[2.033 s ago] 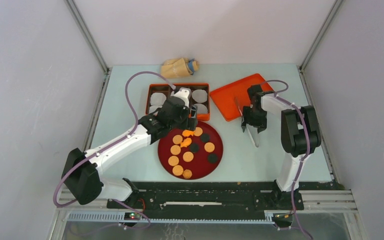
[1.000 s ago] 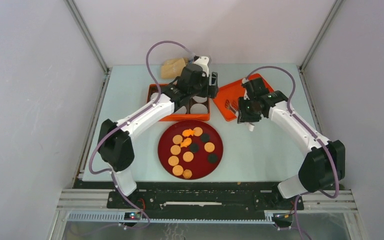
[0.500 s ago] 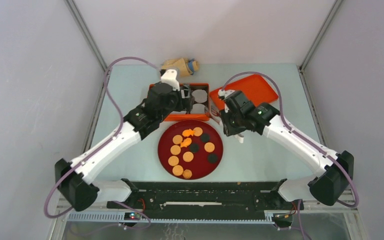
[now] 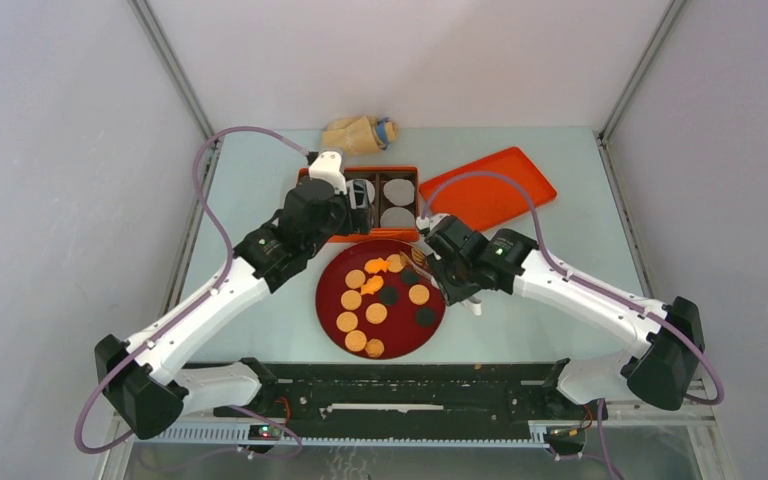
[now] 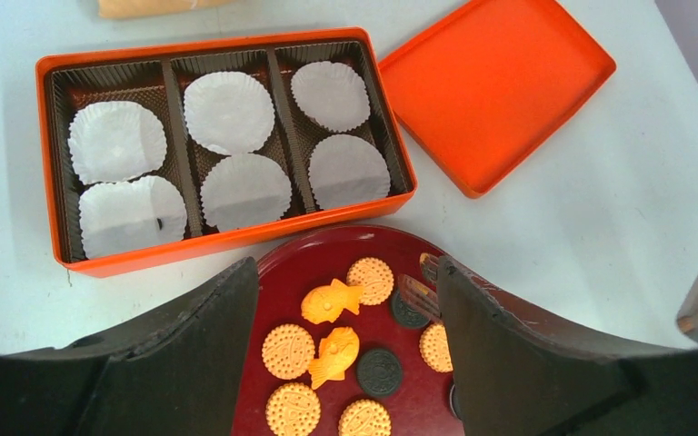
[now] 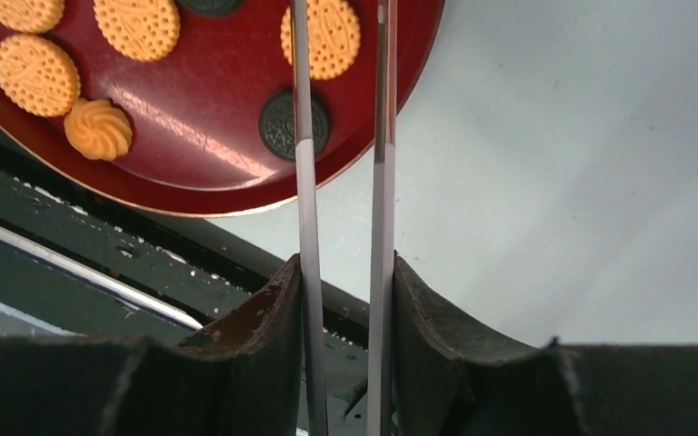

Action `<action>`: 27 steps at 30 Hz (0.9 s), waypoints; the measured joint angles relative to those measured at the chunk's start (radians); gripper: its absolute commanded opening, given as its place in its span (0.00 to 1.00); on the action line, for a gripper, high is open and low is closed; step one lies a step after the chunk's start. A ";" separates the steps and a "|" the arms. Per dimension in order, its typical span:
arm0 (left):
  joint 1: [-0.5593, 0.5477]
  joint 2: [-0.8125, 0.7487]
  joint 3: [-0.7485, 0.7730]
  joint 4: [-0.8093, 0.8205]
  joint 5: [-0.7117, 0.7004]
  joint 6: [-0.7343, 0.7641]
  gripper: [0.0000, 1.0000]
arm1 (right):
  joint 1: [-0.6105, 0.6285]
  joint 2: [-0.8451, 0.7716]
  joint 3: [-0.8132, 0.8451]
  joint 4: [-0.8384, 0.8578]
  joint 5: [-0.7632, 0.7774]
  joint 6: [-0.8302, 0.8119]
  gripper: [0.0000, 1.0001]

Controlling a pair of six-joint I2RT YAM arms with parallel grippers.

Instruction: Pack the cookies

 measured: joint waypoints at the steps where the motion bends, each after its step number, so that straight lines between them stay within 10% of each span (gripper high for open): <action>1: 0.000 -0.008 -0.003 -0.002 -0.001 0.000 0.77 | 0.007 0.000 -0.008 -0.003 0.000 0.004 0.47; 15: 0.000 -0.026 -0.003 -0.004 -0.002 -0.007 0.77 | 0.042 0.030 -0.043 -0.009 0.006 0.043 0.56; 27: 0.000 -0.026 -0.011 -0.007 -0.003 -0.007 0.77 | 0.051 0.073 -0.074 0.010 0.007 0.056 0.26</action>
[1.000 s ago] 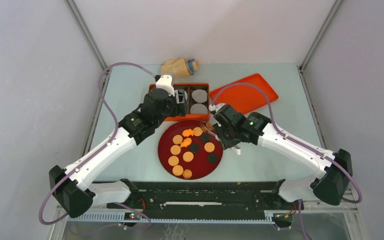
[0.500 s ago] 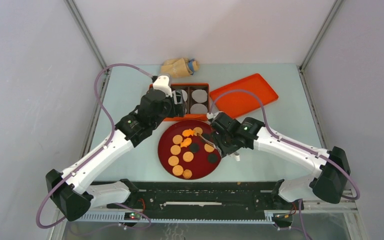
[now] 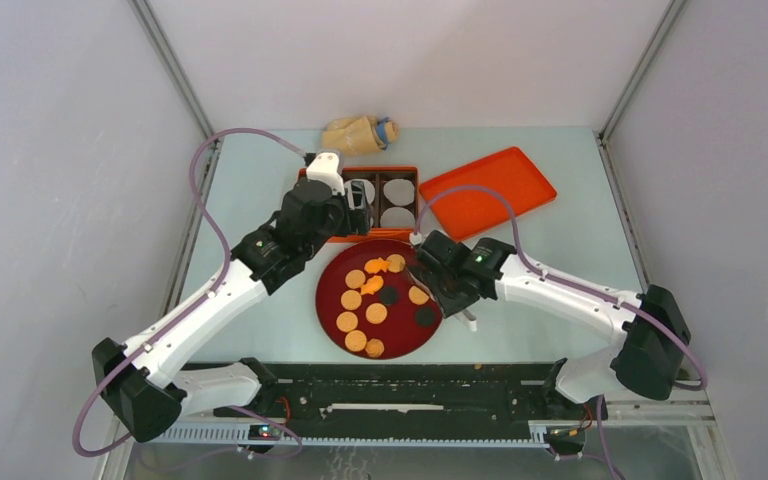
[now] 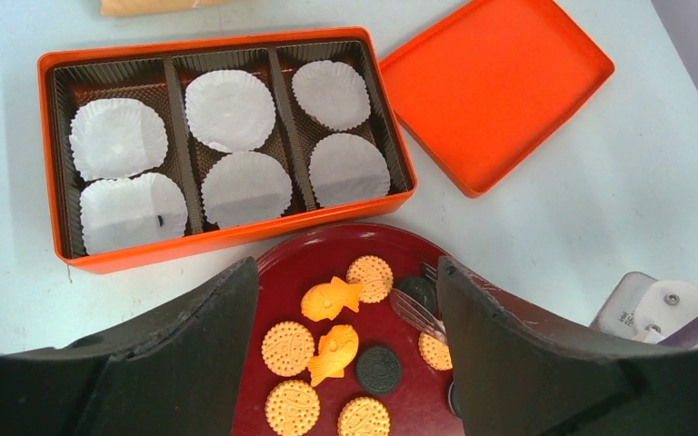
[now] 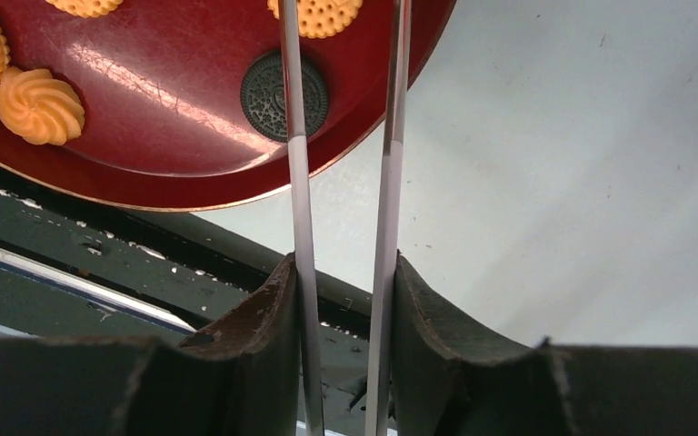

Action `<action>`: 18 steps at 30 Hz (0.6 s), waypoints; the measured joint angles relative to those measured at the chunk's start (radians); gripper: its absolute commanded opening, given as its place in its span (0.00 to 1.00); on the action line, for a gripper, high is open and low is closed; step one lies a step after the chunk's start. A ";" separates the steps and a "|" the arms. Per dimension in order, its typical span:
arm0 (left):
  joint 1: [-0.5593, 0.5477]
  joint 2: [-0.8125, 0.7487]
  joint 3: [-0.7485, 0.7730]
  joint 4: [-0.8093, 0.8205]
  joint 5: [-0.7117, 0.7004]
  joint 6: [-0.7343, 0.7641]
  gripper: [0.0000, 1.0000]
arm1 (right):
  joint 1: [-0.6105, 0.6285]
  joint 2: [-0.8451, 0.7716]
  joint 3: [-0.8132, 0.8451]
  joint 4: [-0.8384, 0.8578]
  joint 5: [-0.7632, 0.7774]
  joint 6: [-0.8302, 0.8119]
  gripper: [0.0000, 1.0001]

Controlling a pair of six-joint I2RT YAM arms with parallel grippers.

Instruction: Pack the cookies

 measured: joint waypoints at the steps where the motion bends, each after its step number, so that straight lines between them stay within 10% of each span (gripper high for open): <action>1: 0.000 0.000 0.000 0.000 0.000 0.000 0.77 | 0.000 -0.002 0.002 -0.002 0.006 0.002 0.25; 18: 0.000 0.010 0.000 -0.022 -0.050 0.003 0.77 | -0.138 0.162 0.427 0.043 0.071 -0.084 0.21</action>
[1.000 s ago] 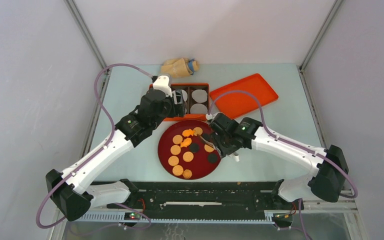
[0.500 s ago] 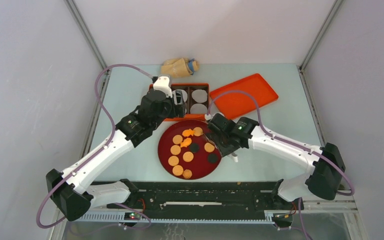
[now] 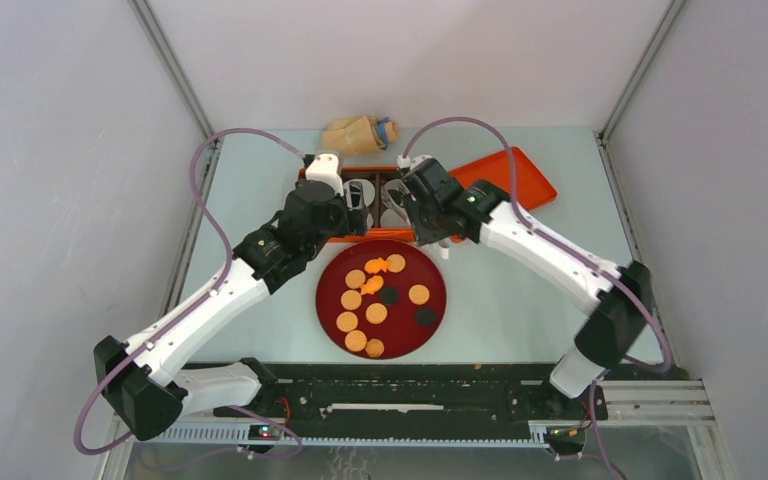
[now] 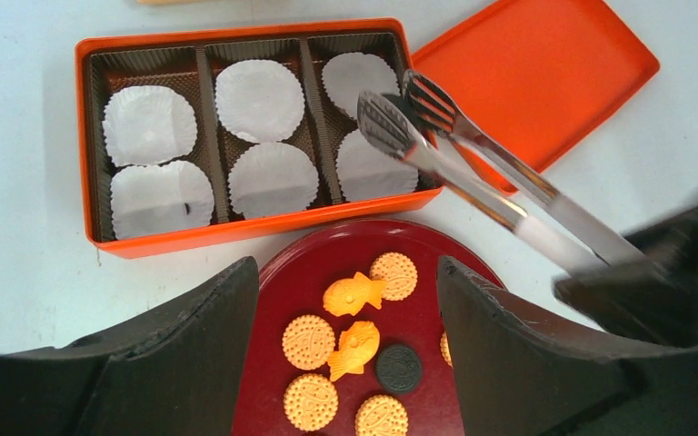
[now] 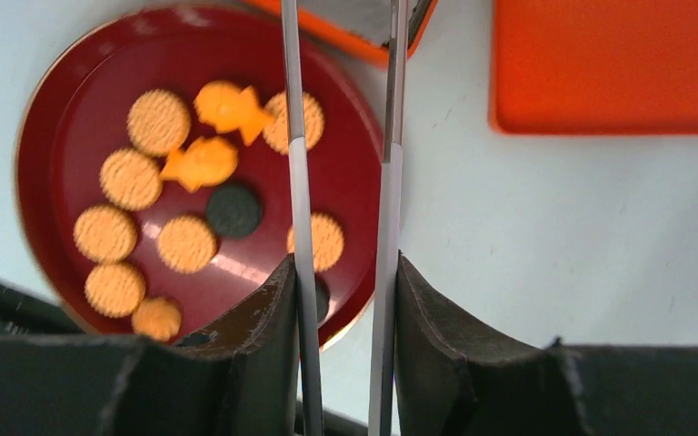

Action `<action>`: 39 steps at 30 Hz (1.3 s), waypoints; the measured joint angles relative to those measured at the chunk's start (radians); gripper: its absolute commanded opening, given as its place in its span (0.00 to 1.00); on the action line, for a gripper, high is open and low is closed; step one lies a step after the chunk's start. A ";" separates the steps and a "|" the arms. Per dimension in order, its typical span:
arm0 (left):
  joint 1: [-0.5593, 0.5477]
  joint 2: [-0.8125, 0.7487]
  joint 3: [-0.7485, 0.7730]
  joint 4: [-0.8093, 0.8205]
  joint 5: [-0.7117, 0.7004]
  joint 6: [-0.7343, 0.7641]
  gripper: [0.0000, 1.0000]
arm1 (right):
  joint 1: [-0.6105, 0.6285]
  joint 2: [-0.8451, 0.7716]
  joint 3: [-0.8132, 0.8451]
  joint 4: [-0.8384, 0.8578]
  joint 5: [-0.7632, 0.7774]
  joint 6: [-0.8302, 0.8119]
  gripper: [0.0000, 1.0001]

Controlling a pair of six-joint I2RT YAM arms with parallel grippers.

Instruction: Pack the cookies

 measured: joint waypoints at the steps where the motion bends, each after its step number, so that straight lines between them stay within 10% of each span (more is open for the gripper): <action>1: 0.000 0.000 0.000 -0.004 -0.005 0.001 0.77 | -0.021 0.042 0.019 0.018 0.000 -0.009 0.21; 13: 0.000 0.000 0.000 -0.029 -0.061 0.017 0.77 | -0.176 0.374 0.198 0.097 -0.012 -0.093 0.18; 26: 0.000 0.000 0.000 -0.031 -0.071 0.017 0.77 | -0.181 0.399 0.234 0.109 -0.032 -0.114 0.53; 39: 0.000 0.000 0.000 -0.031 -0.048 0.016 0.77 | -0.172 0.386 0.216 0.111 -0.018 -0.113 0.51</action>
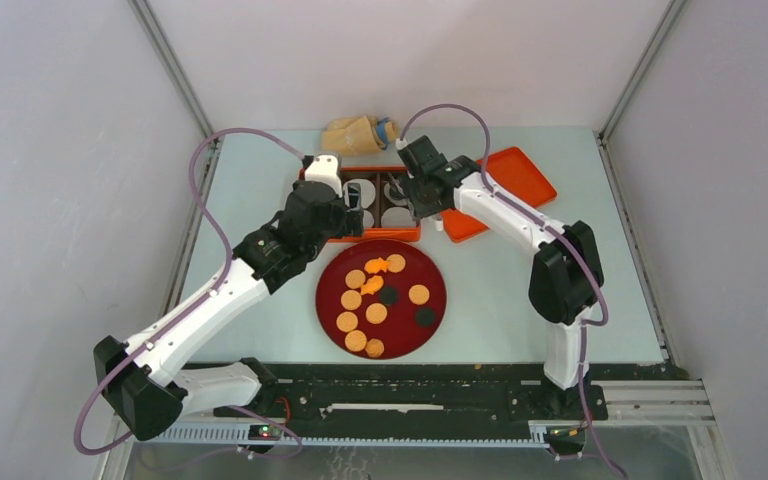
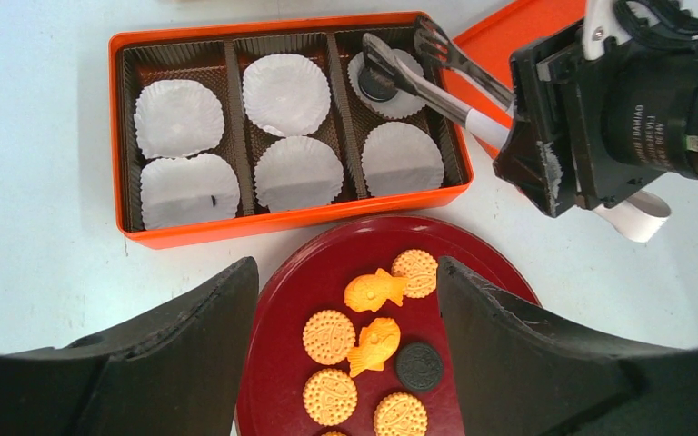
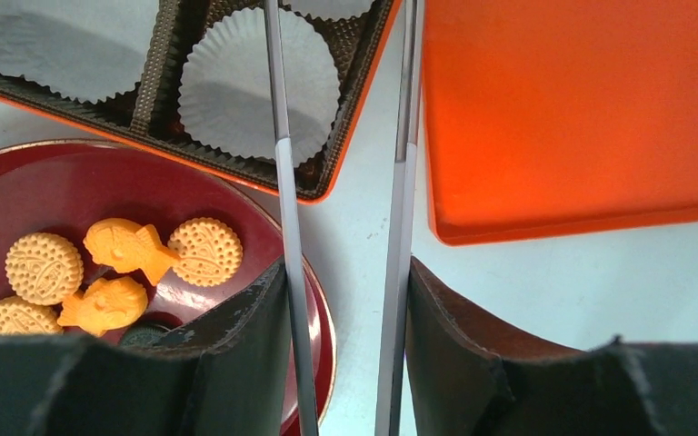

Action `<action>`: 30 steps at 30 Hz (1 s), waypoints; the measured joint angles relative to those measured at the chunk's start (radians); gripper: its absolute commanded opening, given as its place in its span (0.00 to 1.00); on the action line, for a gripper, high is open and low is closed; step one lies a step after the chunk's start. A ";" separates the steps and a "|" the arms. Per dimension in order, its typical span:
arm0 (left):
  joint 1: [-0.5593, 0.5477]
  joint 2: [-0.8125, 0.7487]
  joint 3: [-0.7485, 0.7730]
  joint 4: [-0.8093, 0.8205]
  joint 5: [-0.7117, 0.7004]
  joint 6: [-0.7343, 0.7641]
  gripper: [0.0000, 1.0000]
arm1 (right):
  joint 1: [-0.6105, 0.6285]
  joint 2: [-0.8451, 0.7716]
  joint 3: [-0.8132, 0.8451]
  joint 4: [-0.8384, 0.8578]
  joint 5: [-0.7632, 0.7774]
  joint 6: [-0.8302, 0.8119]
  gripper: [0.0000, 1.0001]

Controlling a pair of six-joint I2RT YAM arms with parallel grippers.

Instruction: Pack the cookies

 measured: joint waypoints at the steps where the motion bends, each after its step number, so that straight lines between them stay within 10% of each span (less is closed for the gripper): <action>1: 0.000 0.000 0.000 0.000 0.001 0.000 0.77 | 0.004 -0.011 -0.004 0.000 0.011 0.000 0.51; 16: 0.002 -0.012 -0.001 0.000 -0.014 -0.013 0.80 | 0.372 -0.620 -0.455 -0.085 0.062 0.154 0.52; 30: 0.002 -0.012 -0.005 0.000 0.028 -0.038 0.79 | 0.475 -0.671 -0.751 -0.175 0.045 0.373 0.53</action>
